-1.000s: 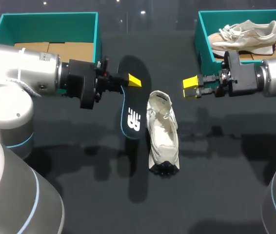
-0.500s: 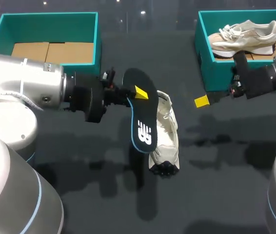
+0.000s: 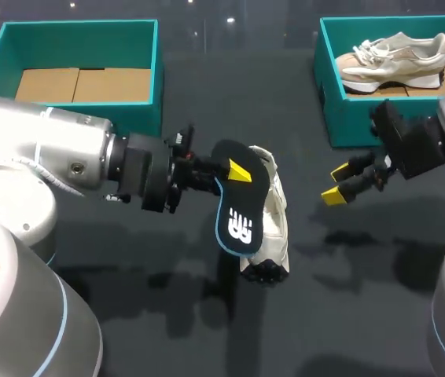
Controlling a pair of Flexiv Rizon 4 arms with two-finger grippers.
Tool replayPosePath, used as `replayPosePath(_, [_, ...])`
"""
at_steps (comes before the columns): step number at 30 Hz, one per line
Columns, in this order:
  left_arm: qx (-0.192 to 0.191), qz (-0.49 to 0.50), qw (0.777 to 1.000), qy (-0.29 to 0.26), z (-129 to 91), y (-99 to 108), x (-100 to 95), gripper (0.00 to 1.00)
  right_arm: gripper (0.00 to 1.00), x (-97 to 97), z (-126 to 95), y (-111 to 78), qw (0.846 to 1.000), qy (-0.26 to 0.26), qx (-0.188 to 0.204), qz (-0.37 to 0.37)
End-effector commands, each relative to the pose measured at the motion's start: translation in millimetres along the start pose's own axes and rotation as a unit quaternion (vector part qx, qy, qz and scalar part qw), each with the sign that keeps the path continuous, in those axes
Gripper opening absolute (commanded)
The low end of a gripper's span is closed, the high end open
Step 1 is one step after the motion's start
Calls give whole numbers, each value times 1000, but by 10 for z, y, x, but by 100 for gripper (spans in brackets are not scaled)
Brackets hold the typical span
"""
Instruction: Take the shoe out of the shoebox, open the shoe tongue, remove and reinsert the insole, then place the shoe into the shoebox
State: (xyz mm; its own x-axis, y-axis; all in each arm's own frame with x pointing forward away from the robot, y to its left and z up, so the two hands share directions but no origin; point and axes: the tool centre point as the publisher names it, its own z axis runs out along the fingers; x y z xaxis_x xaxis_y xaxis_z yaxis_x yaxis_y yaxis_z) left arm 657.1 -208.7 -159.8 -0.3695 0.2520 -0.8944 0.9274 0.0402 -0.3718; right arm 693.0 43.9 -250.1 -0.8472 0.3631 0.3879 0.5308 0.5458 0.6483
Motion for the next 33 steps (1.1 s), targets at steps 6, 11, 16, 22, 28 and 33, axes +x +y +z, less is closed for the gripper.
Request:
replayPosePath(6, [18, -21, 1000, 7, 16, 64, 15, 0, 100, 54, -35, -28, 998, -7, 14, -54])
replayPosePath(11, [63, -108, 992, 12, 212, 15, 143, 0, 100, 76, 6, -122, 996, -9, 4, -86])
replayPosePath(16, [158, -208, 965, -6, 280, -83, 246, 0, 100, -51, 124, -327, 995, -14, 22, -101])
replayPosePath(22, [148, -201, 968, 4, 267, -93, 253, 0, 100, -78, 149, -352, 994, -8, 28, -101])
replayPosePath(28, [148, -201, 968, 4, 267, -93, 253, 0, 100, -78, 149, -352, 994, -8, 28, -101])
replayPosePath(33, [146, -355, 921, -68, 409, 27, 355, 0, 100, -154, 234, -322, 993, -21, 48, -104])
